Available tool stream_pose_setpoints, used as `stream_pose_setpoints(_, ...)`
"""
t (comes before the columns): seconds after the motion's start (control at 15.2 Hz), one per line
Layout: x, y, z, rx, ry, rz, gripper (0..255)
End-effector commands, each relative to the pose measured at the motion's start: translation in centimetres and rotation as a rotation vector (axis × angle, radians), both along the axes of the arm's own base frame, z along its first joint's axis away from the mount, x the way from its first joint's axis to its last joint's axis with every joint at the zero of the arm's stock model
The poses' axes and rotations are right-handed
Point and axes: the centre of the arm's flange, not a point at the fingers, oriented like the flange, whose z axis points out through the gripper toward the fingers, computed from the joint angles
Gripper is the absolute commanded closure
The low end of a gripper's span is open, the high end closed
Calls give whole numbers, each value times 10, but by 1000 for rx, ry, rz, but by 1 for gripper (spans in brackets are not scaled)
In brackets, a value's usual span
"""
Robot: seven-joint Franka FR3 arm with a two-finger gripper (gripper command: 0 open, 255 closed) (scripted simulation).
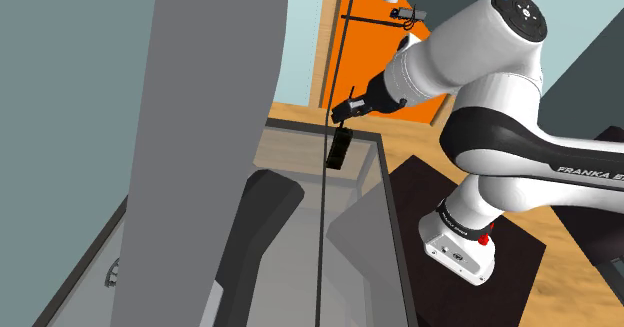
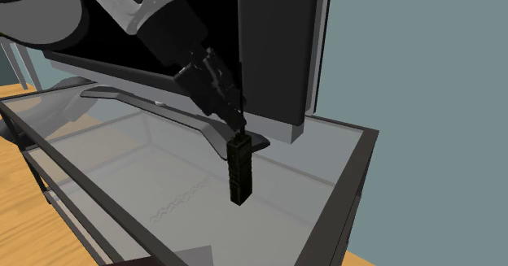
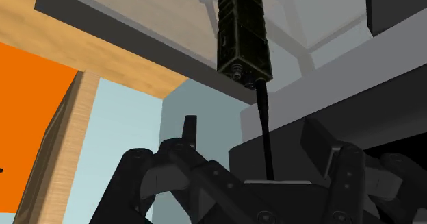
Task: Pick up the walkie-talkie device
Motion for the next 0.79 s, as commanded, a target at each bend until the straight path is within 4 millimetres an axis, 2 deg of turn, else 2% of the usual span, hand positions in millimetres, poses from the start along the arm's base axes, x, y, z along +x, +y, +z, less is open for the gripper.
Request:
stream_pose_setpoints(0.0,15,4,-46,-17,150,-2,255)
stream_pose_setpoints(0.07,15,10,-50,-17,150,-1,255)
stream_pose_setpoints(0.13,23,6,-41,-14,150,-1,255)
stream_pose_setpoints(0.2,18,12,-35,-16,150,-2,255)
stream_pose_setpoints(0.26,21,14,-38,-16,150,-1,255)
stream_pose_setpoints(0.33,29,9,-37,-14,150,1,255)
stream_pose_setpoints(0.4,22,24,-36,-15,151,2,255)
stream_pose_setpoints(0.46,29,21,-30,-14,151,2,255)
stream_pose_setpoints(0.53,15,1,-39,-18,152,-1,255)
stream_pose_setpoints(0.73,15,1,-24,-18,152,-1,255)
